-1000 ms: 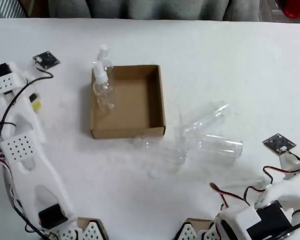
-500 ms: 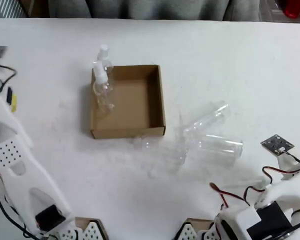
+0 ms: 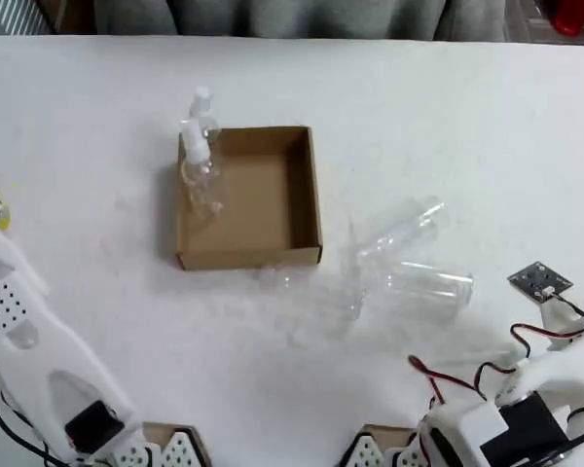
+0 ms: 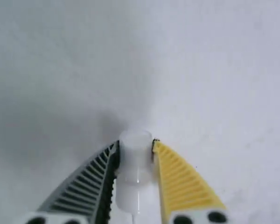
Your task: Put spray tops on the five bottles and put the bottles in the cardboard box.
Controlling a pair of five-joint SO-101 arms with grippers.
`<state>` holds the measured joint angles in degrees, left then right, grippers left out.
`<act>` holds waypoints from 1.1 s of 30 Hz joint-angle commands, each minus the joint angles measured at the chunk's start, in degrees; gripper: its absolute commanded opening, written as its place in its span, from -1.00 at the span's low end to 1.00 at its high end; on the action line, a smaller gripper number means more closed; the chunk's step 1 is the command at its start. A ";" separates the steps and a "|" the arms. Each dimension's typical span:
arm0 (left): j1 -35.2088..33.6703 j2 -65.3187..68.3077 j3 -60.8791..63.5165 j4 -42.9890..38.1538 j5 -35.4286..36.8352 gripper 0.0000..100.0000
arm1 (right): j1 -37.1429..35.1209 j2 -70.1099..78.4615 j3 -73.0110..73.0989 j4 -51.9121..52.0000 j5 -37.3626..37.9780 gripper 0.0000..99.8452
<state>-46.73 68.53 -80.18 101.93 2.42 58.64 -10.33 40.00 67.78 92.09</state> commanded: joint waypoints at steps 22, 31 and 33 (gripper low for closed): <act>5.49 -34.77 43.69 -5.89 5.54 -0.94 | -0.31 -0.84 -0.26 0.04 -0.44 -0.97; 7.08 -51.47 70.95 -20.75 7.56 -0.94 | -0.22 -0.84 -0.26 0.04 -0.44 -0.97; 7.16 -54.37 76.75 -24.70 7.65 -0.94 | -0.22 -0.84 -0.44 0.04 -0.44 -0.97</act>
<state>-40.75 23.34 -13.45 85.14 9.27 58.64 -10.33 40.00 67.78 92.09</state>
